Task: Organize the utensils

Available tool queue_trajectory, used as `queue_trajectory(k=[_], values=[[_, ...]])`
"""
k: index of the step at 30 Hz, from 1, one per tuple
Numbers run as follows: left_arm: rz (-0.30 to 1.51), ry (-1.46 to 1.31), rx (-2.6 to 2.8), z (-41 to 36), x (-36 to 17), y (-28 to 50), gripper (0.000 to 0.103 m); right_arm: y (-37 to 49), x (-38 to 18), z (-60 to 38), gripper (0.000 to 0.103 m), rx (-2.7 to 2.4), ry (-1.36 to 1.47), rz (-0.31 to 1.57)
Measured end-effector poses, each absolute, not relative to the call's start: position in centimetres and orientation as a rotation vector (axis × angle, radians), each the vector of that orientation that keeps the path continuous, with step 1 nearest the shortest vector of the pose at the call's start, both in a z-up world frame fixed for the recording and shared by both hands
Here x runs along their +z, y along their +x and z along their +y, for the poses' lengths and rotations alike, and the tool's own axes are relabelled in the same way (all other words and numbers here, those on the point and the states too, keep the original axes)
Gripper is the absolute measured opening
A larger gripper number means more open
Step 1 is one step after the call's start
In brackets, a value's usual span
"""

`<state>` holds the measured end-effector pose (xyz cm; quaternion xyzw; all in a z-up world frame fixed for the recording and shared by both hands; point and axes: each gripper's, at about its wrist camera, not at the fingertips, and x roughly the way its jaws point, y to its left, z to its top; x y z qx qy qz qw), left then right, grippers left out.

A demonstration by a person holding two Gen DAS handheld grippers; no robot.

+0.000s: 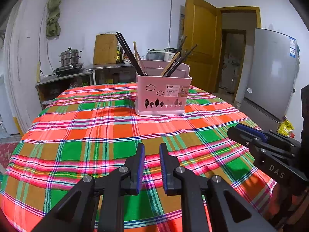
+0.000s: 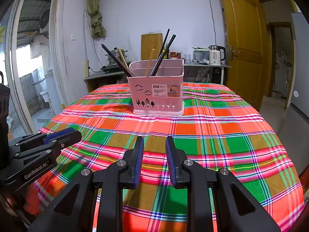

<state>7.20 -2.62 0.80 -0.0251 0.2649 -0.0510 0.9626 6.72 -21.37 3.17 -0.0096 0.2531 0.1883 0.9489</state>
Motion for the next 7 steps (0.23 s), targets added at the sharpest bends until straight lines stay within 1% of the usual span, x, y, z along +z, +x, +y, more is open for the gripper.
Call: queue_trajectory(k=[7], values=[[0.532, -0.038, -0.115, -2.78, 0.82, 7.14, 0.015, 6.73, 3.16, -21.35, 0.024, 0.382, -0.019, 0.515]])
